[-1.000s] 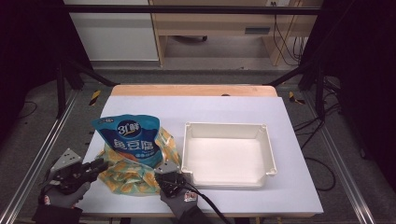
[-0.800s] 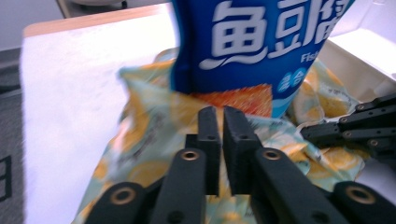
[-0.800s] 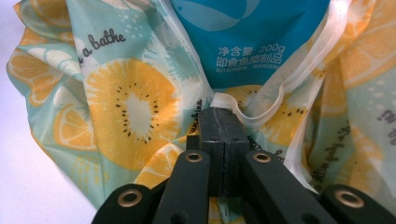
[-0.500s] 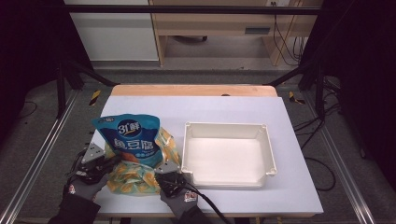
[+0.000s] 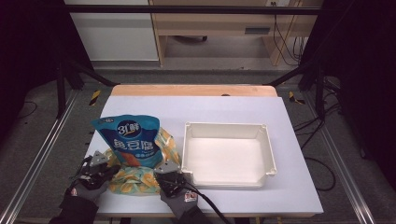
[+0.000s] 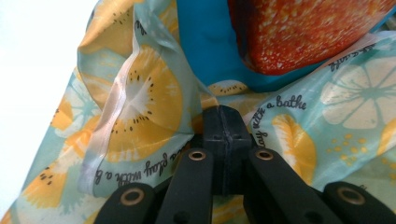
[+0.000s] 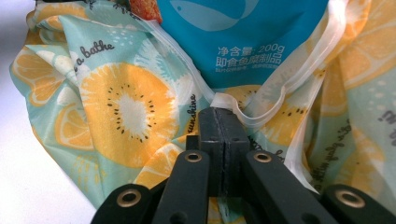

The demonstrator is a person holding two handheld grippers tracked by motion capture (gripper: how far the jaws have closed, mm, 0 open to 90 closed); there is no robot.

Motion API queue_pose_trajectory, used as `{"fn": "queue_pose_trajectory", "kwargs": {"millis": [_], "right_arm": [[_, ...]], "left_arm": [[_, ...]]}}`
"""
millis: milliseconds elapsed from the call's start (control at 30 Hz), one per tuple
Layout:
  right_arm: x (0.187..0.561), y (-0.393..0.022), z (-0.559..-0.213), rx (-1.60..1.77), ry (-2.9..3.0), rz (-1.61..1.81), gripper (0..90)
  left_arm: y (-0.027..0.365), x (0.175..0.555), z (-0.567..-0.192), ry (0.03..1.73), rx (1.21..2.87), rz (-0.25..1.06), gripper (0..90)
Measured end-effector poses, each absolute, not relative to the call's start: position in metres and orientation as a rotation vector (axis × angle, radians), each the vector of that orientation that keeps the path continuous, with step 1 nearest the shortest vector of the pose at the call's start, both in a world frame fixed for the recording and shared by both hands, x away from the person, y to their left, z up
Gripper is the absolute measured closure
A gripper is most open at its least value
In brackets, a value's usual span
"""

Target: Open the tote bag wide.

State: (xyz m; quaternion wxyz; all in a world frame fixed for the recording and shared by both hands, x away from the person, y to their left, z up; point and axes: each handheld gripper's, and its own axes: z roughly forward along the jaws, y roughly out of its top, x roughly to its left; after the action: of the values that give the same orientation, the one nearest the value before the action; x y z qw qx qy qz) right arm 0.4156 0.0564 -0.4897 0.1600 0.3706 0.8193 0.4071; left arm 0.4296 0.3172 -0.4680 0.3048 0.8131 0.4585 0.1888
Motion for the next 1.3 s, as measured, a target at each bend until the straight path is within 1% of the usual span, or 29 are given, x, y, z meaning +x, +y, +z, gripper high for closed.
{"fn": "queue_pose_trajectory", "kwargs": {"millis": [133, 267, 400, 600, 633, 900, 1200, 1300], "right_arm": [[0.416, 0.057, -0.49, 1.054, 2.339, 1.161, 89.3], [0.415, 0.057, -0.49, 1.057, 2.329, 1.155, 86.2], [0.414, 0.057, -0.489, 1.062, 2.317, 1.154, 83.6], [0.41, 0.055, -0.484, 1.048, 2.294, 1.201, 73.1], [0.408, 0.054, -0.482, 1.033, 2.293, 1.228, 71.0], [0.401, 0.049, -0.466, 0.986, 2.256, 1.306, 64.3], [0.4, 0.04, -0.442, 0.976, 2.194, 1.385, 59.6], [0.398, 0.036, -0.433, 0.951, 2.171, 1.42, 57.9]], "left_arm": [[0.316, 0.431, -0.47, 1.214, 2.155, 0.492, 89.7], [0.318, 0.431, -0.47, 1.217, 2.147, 0.477, 89.3], [0.318, 0.43, -0.467, 1.202, 2.137, 0.477, 85.1], [0.319, 0.423, -0.458, 1.183, 2.087, 0.495, 79.8], [0.319, 0.423, -0.457, 1.177, 2.083, 0.496, 78.9], [0.321, 0.412, -0.442, 1.137, 2.024, 0.52, 76.8], [0.322, 0.405, -0.427, 1.105, 1.944, 0.544, 73.3], [0.323, 0.402, -0.421, 1.093, 1.916, 0.557, 70.9]]}}
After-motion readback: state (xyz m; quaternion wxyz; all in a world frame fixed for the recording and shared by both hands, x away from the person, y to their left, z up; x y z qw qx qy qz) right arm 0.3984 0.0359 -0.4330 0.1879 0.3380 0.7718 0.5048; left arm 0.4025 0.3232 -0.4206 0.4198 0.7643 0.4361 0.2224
